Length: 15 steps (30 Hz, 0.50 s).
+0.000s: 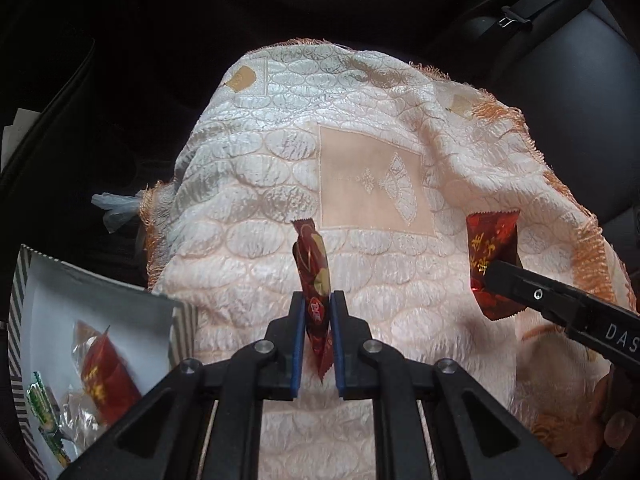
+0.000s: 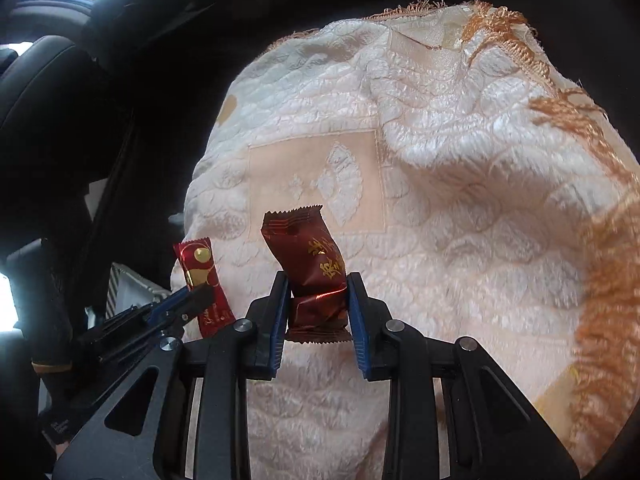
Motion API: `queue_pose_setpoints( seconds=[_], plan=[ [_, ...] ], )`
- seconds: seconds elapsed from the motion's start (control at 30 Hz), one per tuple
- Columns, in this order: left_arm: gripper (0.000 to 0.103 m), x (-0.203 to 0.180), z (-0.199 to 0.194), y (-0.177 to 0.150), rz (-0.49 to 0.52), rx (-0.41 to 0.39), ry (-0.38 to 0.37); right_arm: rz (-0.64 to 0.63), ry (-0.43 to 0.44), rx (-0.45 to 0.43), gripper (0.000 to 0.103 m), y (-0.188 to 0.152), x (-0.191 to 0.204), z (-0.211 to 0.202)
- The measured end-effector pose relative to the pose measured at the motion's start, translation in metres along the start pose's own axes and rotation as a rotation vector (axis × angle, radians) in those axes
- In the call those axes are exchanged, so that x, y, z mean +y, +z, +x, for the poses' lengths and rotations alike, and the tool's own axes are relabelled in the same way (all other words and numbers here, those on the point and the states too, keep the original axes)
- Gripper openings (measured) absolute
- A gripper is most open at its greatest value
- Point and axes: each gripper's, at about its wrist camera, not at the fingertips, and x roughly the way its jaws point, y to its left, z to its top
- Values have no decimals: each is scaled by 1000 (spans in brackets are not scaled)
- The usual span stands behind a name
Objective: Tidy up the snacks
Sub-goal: 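Carry the candy bar with the left gripper while the right gripper carries the red candy to the tray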
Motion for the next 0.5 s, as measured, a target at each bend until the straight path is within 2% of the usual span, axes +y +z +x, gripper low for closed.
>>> queue_pose_setpoints(
  seconds=[0.2, 0.3, 0.5],
  plan=[
    [13, 5, -25, -27, 10, -24, -18, -35, 32, 5, 27, -38, 20, -12],
    [13, 13, -32, -38, -19, -14, -62, -36, 47, 6, 27, -52, 27, -18],
    [13, 30, -34, -48, -74, -3, -104, -45, 47, 19, 27, -72, 32, -26]
  ],
)
